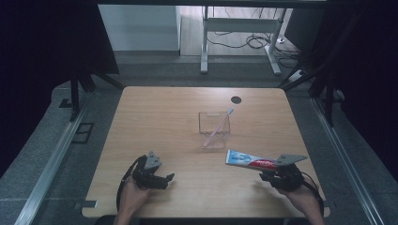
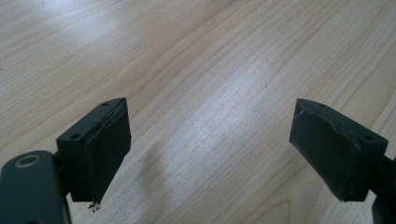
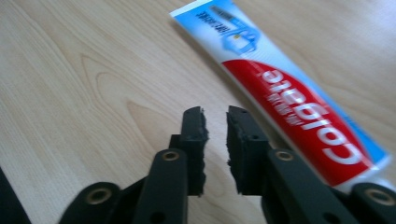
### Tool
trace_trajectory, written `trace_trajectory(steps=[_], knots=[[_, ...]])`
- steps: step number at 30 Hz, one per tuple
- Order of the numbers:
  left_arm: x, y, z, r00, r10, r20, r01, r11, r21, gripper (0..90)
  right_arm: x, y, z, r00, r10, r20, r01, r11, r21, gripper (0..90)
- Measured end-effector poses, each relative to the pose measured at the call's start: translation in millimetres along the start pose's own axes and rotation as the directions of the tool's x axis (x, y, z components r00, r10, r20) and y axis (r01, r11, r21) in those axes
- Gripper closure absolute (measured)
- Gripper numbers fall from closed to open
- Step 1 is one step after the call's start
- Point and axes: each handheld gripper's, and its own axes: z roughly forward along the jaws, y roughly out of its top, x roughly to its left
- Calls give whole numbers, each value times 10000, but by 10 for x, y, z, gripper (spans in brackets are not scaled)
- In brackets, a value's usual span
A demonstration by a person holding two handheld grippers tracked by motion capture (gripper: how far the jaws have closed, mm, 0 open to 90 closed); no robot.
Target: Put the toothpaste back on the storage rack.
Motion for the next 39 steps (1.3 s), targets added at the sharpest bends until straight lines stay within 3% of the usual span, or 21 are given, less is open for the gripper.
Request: trace_trajectory(steps=[4,10,12,19,30,34,39], knots=[[-6,1,2,10000,25,13,-25,10000,9,128,-100,73,-70,9988,-40,490,36,10000,87,832],[-6,1,1,10000,65,18,-65,10000,18,128,-291,174,-141,9953,344,905,-359,9992,150,816],[-7,2,1,10000,74,3,-74,10000,5,128,-389,199,-134,9930,504,1064,-536,9982,267,834],[-11,1,8,10000,88,26,-88,10000,35,128,-596,213,-29,9916,390,1230,-467,9971,606,900],[-17,2,13,9999,142,40,-142,9999,85,129,-810,211,205,9910,714,1133,-824,9921,949,900],[-18,-2,18,9998,207,67,-208,9997,154,129,-838,183,279,9901,959,1022,-1068,9885,1071,900],[-23,-1,22,9997,252,60,-253,9995,164,129,-793,157,292,9937,809,780,-898,9888,1188,900]])
